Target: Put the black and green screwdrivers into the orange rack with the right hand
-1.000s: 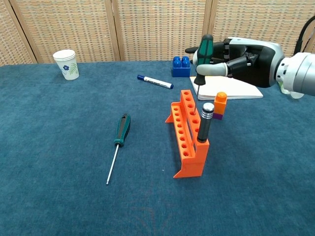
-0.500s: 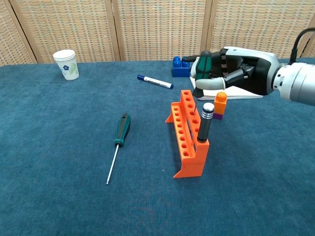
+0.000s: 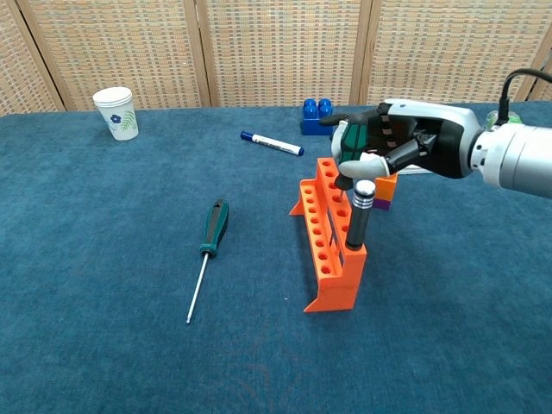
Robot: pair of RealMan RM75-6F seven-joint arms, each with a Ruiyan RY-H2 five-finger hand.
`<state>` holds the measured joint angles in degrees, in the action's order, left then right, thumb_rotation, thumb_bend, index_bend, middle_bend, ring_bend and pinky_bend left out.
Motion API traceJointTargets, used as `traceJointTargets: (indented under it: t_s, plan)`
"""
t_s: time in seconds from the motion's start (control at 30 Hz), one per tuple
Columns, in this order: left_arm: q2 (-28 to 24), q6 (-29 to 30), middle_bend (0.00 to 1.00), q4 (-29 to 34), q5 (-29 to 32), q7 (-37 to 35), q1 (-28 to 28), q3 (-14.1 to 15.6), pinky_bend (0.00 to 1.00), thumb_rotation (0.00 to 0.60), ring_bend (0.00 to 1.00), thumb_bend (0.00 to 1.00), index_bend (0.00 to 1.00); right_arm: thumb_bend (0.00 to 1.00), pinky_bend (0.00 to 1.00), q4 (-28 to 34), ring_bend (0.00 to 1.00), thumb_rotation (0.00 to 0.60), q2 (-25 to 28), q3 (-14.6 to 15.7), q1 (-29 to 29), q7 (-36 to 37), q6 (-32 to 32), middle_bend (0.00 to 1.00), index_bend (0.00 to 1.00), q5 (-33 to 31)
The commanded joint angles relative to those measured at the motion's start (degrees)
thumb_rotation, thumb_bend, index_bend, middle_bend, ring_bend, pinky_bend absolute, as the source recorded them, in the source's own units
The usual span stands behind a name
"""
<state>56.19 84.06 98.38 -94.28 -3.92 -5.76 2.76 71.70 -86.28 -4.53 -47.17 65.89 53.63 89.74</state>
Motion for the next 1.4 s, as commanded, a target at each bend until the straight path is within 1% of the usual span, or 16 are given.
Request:
traceJointTargets:
  t_s: [0.03, 0.7, 0.8, 0.97, 1.07, 1.4]
  plan:
    - [-0.02, -0.11, 0.0, -0.02, 0.11, -0.02, -0.06, -0.04, 0.0, 0.6, 0.0, 0.0, 0.0, 0.46, 0.0, -0.23, 0.0, 0.6, -0.12, 0.07, -0.15, 0.59, -0.21, 0.01, 0.67, -0.13]
    - [0.14, -0.98, 0.0, 0.07, 1.02, 0.53, -0.4, -0.22, 0.0, 0.6, 0.0, 0.0, 0.0, 0.46, 0.0, -4.09, 0.0, 0.6, -1.94, 2.17, -0.74, 4.63, -0.32, 0.02, 0.67, 1.31]
    - [0.18, -1.08, 0.0, 0.07, 1.1, 0.6, -0.44, -0.24, 0.0, 0.6, 0.0, 0.0, 0.0, 0.46, 0.0, -4.55, 0.0, 0.6, -2.21, 2.35, -0.79, 4.88, -0.25, 0.02, 0.62, 1.43]
    - [0.28, -1.41, 0.0, 0.06, 1.37, 0.83, -0.6, -0.32, 0.0, 0.6, 0.0, 0.0, 0.0, 0.46, 0.0, -5.42, 0.0, 0.6, -2.61, 2.62, -0.89, 6.22, 0.29, 0.01, 0.51, 1.79]
    - [0.3, -1.55, 0.0, 0.09, 1.46, 0.9, -0.65, -0.32, 0.0, 0.6, 0.0, 0.0, 0.0, 0.46, 0.0, -5.77, 0.0, 0.6, -2.72, 2.75, -0.95, 6.66, 0.5, 0.01, 0.49, 1.93]
    - [0.39, -1.39, 0.0, 0.13, 1.28, 1.11, -0.6, -0.24, 0.0, 0.6, 0.0, 0.0, 0.0, 0.46, 0.0, -5.66, 0.0, 0.6, -2.42, 3.41, -0.97, 6.58, 1.29, 0.0, 0.46, 2.57]
